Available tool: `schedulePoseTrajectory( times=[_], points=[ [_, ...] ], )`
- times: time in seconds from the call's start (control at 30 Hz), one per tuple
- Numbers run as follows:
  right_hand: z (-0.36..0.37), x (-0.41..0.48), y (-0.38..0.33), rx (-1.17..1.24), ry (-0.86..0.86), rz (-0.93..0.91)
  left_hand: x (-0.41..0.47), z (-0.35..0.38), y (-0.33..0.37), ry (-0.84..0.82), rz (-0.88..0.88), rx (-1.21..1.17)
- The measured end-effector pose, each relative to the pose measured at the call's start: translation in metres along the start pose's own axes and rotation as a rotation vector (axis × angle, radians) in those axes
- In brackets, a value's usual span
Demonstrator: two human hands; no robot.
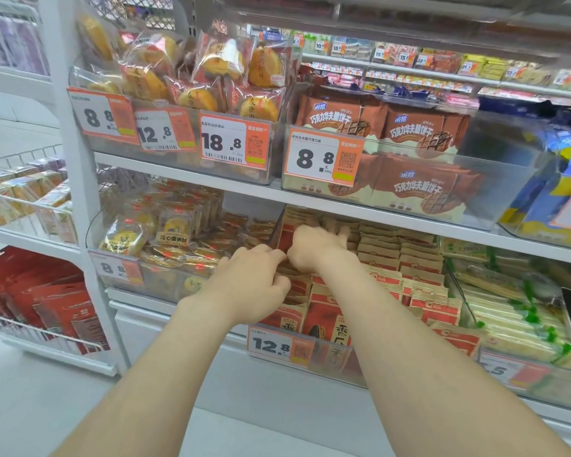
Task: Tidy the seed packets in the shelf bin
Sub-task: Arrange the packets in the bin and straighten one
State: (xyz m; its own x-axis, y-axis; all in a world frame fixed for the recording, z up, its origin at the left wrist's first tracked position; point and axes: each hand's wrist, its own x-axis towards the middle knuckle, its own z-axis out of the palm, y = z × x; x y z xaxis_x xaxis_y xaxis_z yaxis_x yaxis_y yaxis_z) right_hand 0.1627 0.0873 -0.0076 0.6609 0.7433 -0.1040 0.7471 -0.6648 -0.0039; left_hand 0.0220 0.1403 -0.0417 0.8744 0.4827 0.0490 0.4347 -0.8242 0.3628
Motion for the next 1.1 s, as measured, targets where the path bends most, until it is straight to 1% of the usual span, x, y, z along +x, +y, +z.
schedulePoseTrajectory(
  times=[0.13, 0.23, 0.33, 0.47, 0.63, 0.83, 1.03, 1.1],
  points=[
    [0.0, -0.005, -0.003, 0.014, 0.164, -0.024, 0.002, 0.0, 0.001, 0.023, -0.008, 0.015],
    [0.004, -0.008, -0.004, -0.001, 0.216, -0.013, 0.001, -0.001, 0.003, 0.004, -0.021, -0.004],
    [0.005, -0.013, -0.003, 0.0, 0.222, 0.0, -0.001, -0.004, 0.002, -0.004, -0.033, -0.022],
    [0.009, -0.017, -0.003, 0.034, 0.18, -0.04, -0.001, -0.005, 0.0, -0.003, -0.042, -0.063],
    [0.007, -0.02, 0.004, 0.06, 0.174, -0.067, 0.0, -0.002, -0.002, -0.002, -0.045, -0.081],
    [0.003, -0.031, 0.006, 0.127, 0.222, -0.098, -0.001, -0.002, 0.001, 0.015, -0.041, -0.078],
    [0.007, -0.046, 0.006, 0.291, 0.331, -0.198, 0.001, 0.0, 0.002, 0.049, -0.073, -0.079],
    [0.007, -0.051, 0.013, 0.31, 0.468, -0.276, 0.001, 0.001, 0.003, 0.046, -0.072, -0.031]
  ],
)
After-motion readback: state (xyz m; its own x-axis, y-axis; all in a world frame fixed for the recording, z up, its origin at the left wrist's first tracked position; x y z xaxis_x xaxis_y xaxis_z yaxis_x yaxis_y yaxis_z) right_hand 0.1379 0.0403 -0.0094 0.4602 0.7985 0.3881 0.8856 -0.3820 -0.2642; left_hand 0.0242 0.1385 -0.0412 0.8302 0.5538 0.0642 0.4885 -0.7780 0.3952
